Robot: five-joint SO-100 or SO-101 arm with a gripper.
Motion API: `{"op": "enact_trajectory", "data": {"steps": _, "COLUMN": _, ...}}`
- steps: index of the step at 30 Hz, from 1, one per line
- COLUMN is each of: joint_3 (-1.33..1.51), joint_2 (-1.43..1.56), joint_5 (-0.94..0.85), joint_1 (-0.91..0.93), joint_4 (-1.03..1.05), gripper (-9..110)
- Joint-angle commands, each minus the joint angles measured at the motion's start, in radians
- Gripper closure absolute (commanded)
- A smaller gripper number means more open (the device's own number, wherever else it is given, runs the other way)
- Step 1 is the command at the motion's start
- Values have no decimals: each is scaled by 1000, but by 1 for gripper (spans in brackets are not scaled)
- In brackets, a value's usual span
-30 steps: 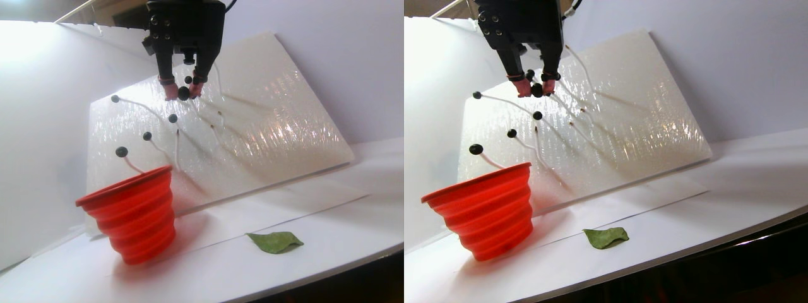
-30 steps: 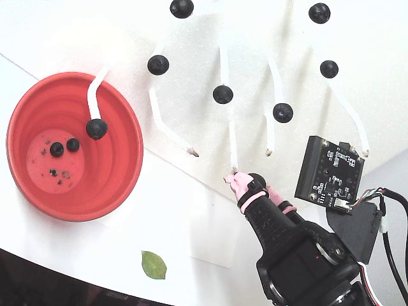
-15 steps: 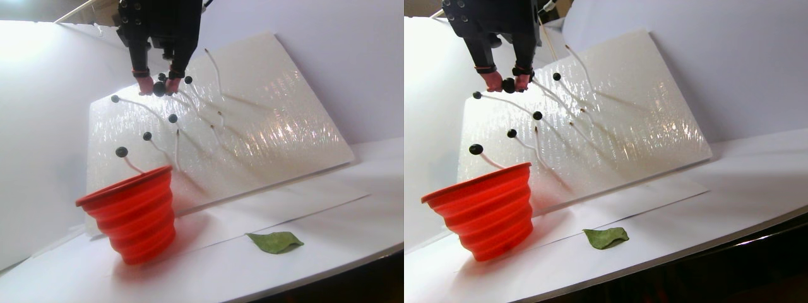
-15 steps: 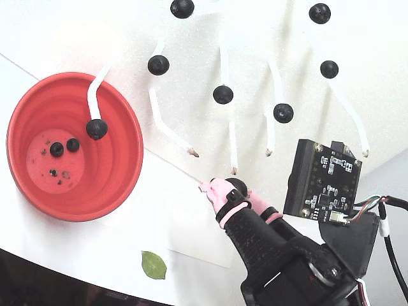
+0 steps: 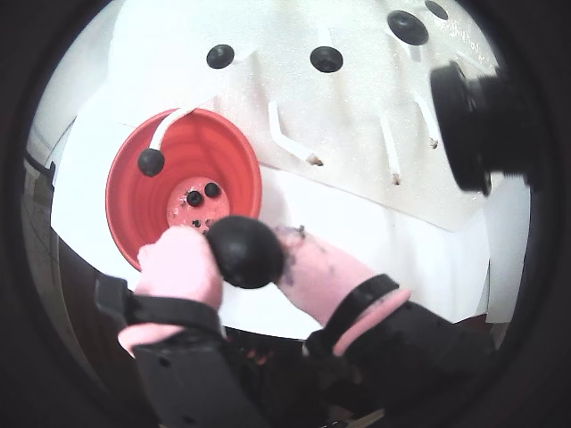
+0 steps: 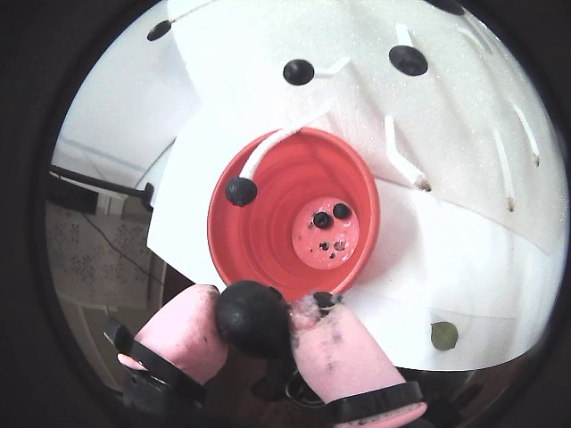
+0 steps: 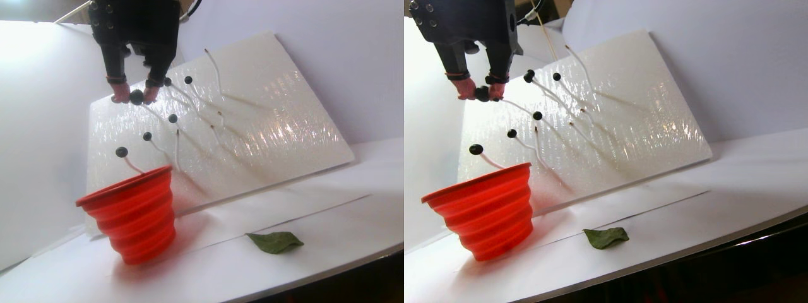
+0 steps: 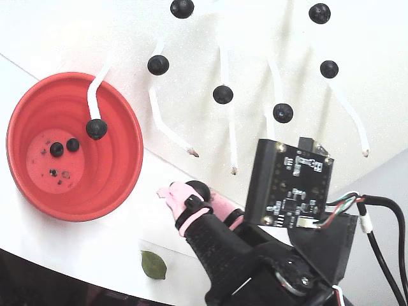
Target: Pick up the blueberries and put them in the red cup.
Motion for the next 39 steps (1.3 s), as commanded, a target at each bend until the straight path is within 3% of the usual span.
{"op": "enact_trajectory", "data": {"steps": 1, "joint_3": -97, "joint_2": -71, "joint_5": 11, "joint_1": -48, "joint_4": -60, "gripper": 90}}
{"op": "enact_trajectory", "data": {"steps": 39, "joint_3": -233, "joint_2": -445, "joint_5": 18, "joint_1": -123, "joint_4": -308, "gripper": 85}}
